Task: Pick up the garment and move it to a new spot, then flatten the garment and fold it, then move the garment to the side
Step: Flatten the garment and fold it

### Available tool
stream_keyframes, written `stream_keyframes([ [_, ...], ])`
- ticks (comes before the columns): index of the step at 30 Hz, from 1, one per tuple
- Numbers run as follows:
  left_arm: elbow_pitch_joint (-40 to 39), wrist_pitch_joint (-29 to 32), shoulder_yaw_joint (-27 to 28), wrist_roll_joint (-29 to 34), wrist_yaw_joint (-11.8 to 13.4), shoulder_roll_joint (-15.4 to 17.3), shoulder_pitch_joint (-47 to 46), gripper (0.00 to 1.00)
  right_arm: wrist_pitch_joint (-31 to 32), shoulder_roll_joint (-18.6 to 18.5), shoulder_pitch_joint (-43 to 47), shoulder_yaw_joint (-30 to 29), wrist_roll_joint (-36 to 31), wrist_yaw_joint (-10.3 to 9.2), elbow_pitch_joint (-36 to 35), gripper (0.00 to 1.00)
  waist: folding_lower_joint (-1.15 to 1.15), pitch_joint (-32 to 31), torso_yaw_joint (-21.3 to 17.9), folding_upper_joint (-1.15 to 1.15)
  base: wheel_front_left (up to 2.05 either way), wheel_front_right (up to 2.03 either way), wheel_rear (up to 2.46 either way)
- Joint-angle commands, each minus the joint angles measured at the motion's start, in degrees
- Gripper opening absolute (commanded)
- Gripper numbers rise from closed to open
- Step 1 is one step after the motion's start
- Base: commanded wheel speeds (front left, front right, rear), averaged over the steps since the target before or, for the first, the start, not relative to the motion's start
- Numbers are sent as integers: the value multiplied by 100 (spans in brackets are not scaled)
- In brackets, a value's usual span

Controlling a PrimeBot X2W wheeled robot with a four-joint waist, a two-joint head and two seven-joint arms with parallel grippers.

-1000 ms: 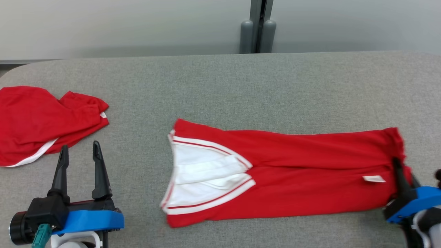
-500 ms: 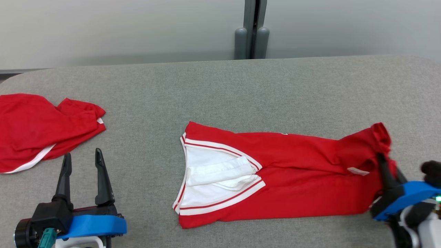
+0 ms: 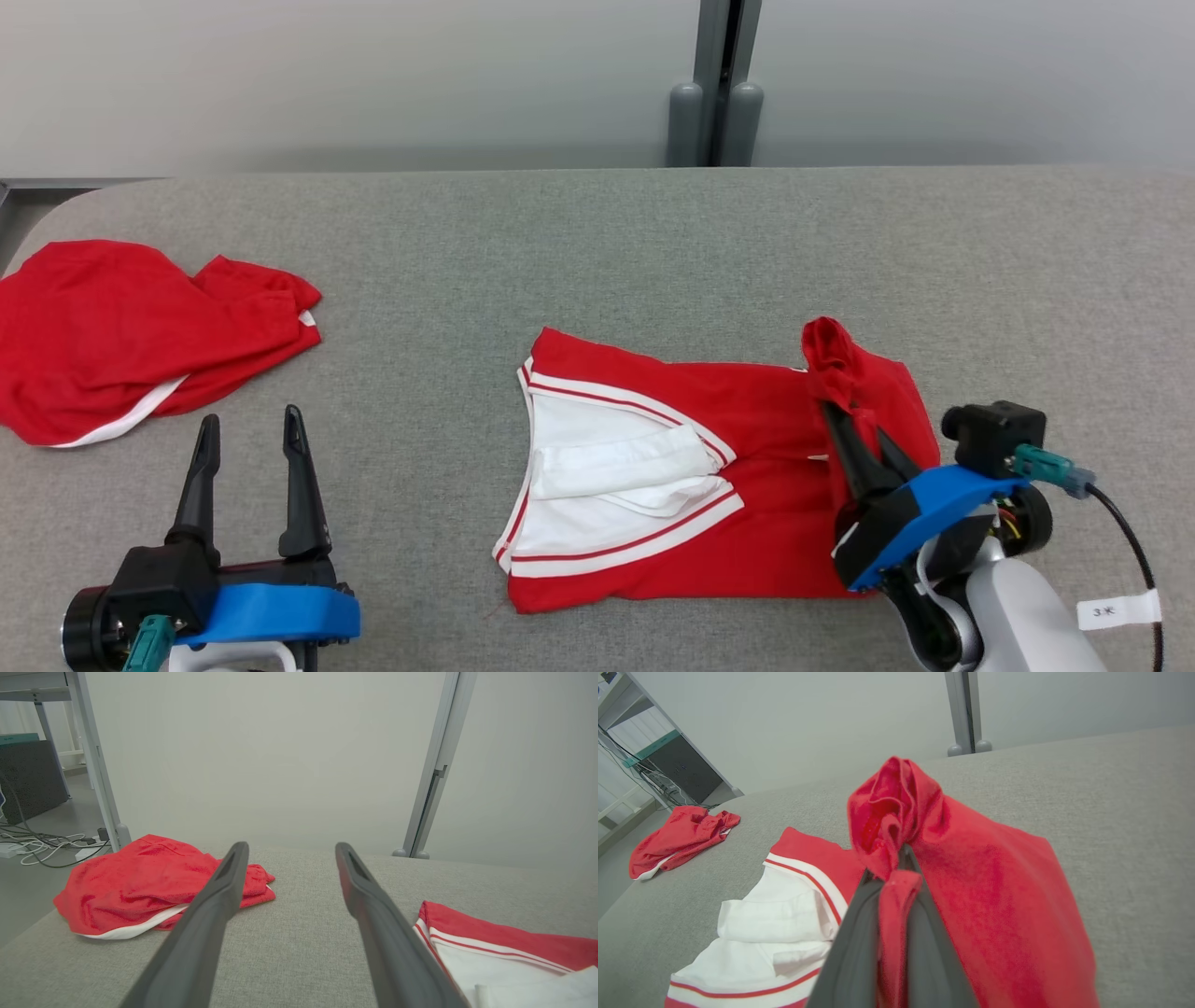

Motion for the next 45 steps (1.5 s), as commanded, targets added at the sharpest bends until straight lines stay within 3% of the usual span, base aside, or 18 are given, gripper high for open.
stream_keyframes([
  [1, 8, -27, 3, 36, -7, -12, -102, 100, -38, 45, -147, 132, 25, 3, 31, 0, 0, 35, 60, 0, 0, 0, 0],
  [16, 86, -27, -25, 104, -111, -85, -332, 100, -441, 91, -1183, 1848, 871, 3, 673, 0, 0, 274, 474, 0, 0, 0, 0],
  [26, 132, -27, -97, 100, -125, -118, -461, 100, -889, 91, -1616, 2324, 1390, 3, 1315, 0, 0, 376, 620, 0, 0, 0, 0],
  [28, 172, -27, -108, 76, -104, -126, -501, 100, -996, 90, -1706, 2479, 1501, 3, 1528, 100, 0, 399, 625, 0, 0, 0, 0],
  [35, 200, -27, -59, 31, -97, -129, -457, 100, -1316, 85, -1901, 2662, 1478, 3, 1816, 100, 0, 321, 395, 0, 0, 0, 0],
  [40, 183, -27, -13, 33, -130, -131, -372, 100, -1553, 86, -1915, 2352, 1134, 3, 1818, 100, 0, 214, 192, 0, 0, 0, 0],
  [45, 172, -27, 5, 72, -152, -131, -348, 100, -1696, -38, -1657, 1628, 481, 2, 1613, 100, 0, 108, -7, 0, 0, 0, 0],
])
